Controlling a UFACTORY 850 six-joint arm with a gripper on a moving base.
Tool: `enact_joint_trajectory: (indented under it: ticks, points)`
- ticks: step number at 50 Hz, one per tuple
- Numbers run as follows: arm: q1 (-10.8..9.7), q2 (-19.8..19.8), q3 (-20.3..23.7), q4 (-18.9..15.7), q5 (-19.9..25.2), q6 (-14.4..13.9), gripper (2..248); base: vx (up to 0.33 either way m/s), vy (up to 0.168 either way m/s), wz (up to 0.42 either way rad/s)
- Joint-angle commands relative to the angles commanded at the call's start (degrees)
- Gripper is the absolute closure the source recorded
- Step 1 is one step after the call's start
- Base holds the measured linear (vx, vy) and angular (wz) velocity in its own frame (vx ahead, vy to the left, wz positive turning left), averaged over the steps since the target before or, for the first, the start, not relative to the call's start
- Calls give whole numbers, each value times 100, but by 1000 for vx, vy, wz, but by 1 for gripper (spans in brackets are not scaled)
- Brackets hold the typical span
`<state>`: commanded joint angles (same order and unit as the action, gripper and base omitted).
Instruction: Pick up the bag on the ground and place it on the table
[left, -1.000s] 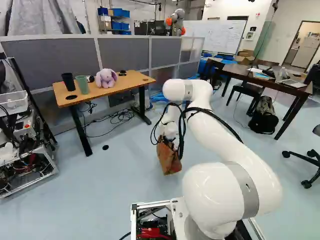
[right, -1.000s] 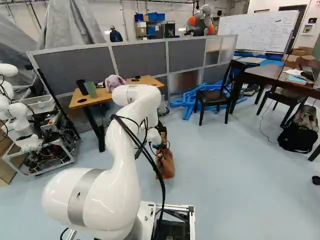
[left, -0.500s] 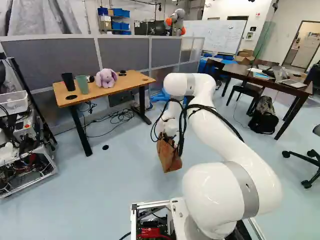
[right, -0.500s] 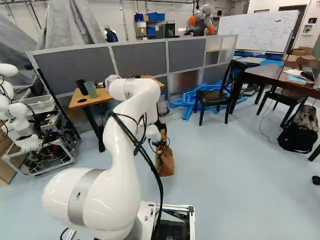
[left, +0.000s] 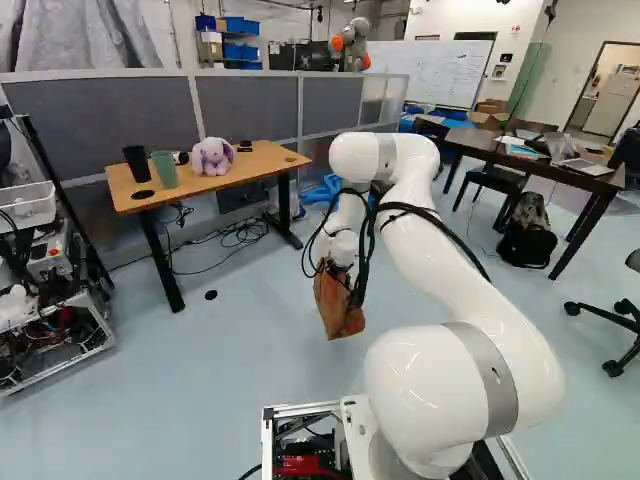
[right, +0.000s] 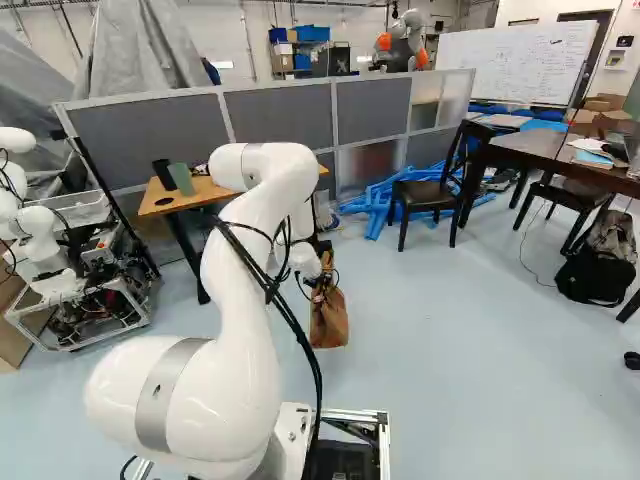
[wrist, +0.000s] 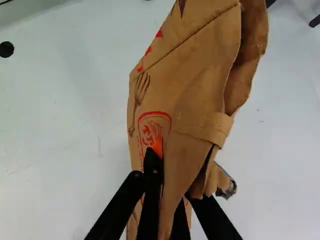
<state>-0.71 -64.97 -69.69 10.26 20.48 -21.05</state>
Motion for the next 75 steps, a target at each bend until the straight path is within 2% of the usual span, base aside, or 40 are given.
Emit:
enact_joint_trajectory:
  ticks: [51, 75]
  points:
    - [0, 1034, 729, 0, -6, 0, 229, 0, 0, 0]
    - [0, 1517, 1037, 85, -222, 0, 229, 0, 0, 0]
